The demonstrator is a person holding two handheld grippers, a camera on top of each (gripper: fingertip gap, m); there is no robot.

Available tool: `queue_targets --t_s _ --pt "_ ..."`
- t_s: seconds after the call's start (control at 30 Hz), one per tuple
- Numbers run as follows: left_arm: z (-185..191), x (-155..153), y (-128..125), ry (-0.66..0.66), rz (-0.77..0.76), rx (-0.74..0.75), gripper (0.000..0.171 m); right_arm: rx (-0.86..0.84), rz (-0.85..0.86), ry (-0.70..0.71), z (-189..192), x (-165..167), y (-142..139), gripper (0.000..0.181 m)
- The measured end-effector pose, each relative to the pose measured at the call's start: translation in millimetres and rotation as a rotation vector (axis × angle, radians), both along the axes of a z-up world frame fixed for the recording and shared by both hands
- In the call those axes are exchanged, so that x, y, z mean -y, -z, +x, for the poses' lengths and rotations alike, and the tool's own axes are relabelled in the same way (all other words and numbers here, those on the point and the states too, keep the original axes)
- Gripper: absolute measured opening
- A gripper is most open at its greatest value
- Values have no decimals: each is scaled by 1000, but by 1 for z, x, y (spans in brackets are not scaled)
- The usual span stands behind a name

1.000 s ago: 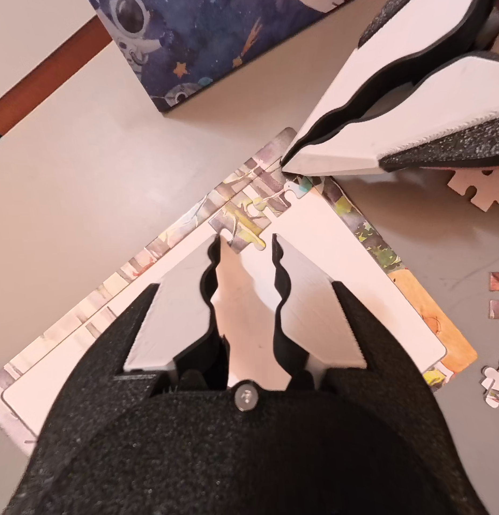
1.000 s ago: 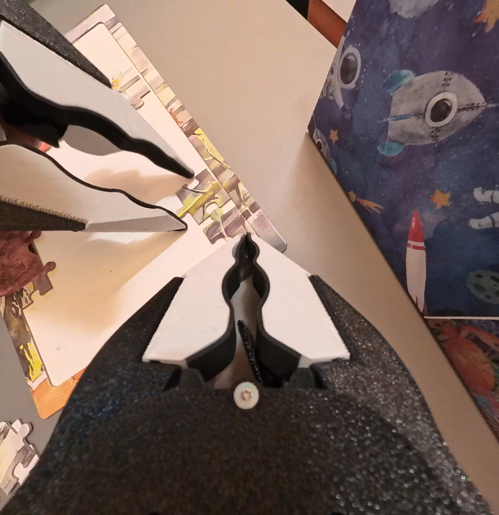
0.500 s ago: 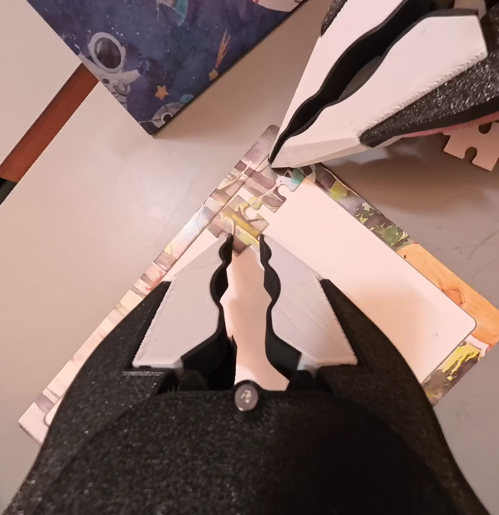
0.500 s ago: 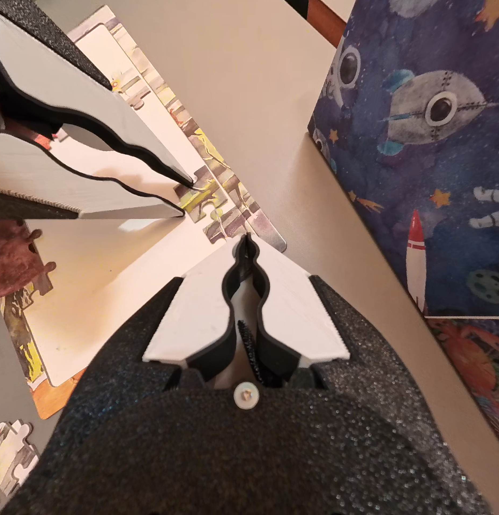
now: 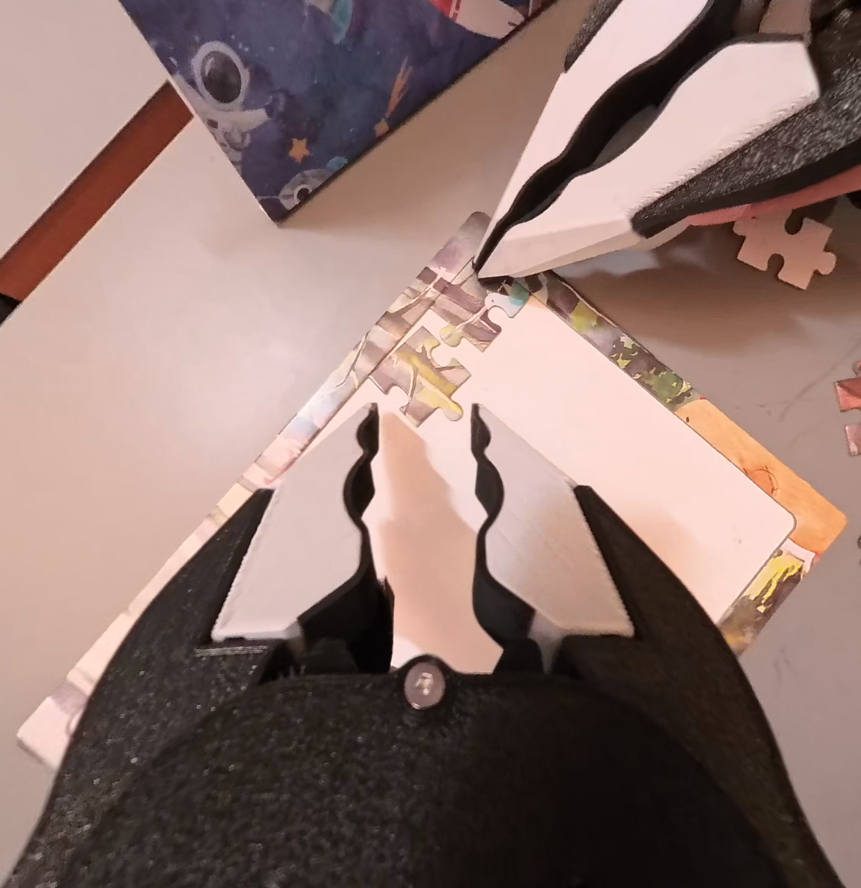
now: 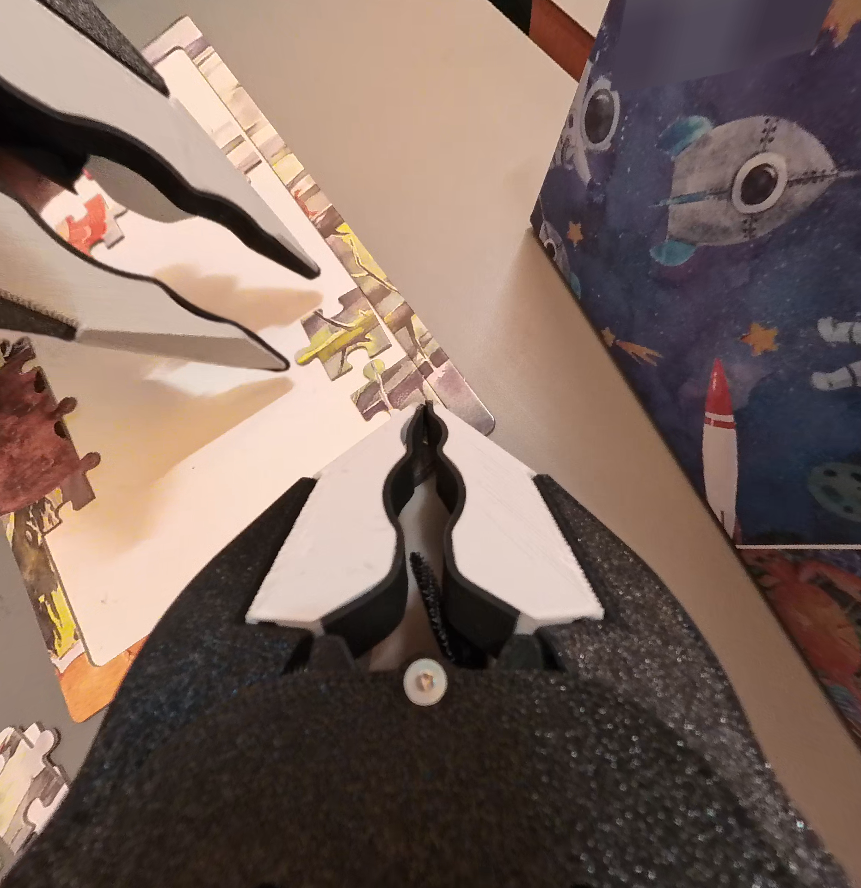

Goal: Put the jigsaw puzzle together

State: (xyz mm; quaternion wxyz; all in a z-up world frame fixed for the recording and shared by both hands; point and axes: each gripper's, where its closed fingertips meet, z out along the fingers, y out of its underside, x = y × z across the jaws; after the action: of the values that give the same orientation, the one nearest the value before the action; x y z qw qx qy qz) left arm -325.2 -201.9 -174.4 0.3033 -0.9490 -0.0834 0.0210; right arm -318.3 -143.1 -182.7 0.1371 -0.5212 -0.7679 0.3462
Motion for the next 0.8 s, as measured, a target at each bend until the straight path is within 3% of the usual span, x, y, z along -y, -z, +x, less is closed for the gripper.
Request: queue_targets --t_s 0.5,0.63,0.8 --pt "10 -4 9 61 -37 -51 28 0 4 0 0 0 0 0" --pt "3 -3 7 74 -53 -150 3 0 2 0 0 0 0 0" --pt "6 -7 7 86 -31 -143 0 1 4 1 0 0 0 0"
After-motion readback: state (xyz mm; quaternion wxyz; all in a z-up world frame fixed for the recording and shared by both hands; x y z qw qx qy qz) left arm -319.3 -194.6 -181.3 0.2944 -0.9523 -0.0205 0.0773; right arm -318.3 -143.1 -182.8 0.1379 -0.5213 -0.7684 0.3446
